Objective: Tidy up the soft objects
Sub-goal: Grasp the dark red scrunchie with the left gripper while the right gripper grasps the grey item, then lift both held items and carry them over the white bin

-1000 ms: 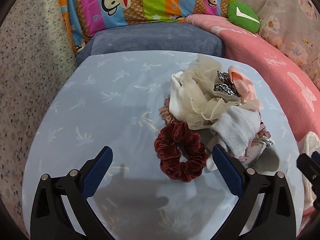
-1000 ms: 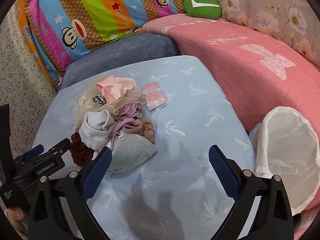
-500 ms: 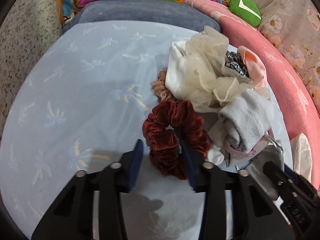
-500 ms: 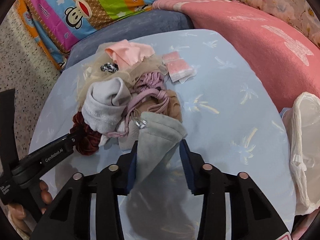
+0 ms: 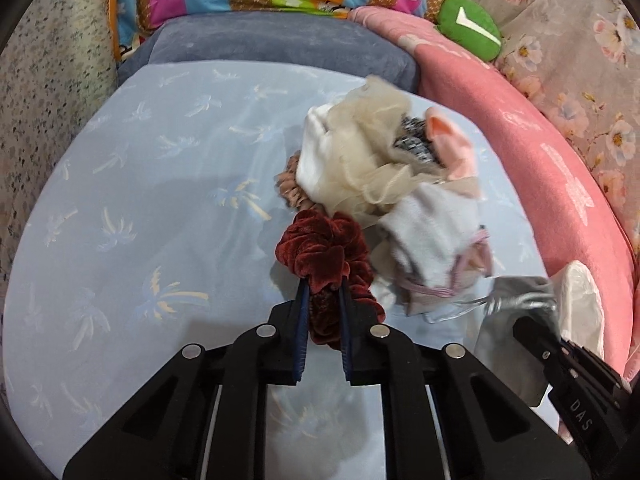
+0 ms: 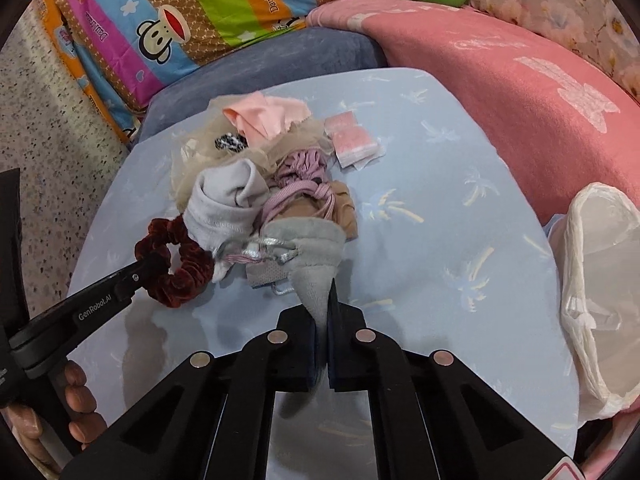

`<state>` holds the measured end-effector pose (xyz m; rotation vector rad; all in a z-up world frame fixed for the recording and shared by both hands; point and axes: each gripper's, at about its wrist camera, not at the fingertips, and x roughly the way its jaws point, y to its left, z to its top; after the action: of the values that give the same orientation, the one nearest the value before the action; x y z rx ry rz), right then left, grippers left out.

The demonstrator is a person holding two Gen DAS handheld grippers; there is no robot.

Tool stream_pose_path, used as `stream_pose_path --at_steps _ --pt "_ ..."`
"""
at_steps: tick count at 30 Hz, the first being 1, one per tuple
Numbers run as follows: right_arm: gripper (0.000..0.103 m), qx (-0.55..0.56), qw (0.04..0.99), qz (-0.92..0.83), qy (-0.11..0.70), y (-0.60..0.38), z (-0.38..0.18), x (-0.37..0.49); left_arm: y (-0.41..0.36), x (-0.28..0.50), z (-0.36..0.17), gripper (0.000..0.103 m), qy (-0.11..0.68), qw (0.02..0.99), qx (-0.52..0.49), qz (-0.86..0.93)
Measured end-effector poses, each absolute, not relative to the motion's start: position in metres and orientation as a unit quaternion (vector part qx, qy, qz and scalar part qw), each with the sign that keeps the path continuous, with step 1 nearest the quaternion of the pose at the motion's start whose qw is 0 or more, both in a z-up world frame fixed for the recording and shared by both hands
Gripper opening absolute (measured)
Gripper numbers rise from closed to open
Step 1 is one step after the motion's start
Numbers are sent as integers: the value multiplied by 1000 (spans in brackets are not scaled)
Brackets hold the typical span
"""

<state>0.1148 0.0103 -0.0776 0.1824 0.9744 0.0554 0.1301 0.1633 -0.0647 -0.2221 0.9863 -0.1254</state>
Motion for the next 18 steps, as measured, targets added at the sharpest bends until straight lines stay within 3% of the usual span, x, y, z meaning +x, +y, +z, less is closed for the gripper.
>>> stream_pose_path --at_steps 18 --pt "2 106 936 -5 335 -45 51 50 90 78 40 13 364 913 -68 -172"
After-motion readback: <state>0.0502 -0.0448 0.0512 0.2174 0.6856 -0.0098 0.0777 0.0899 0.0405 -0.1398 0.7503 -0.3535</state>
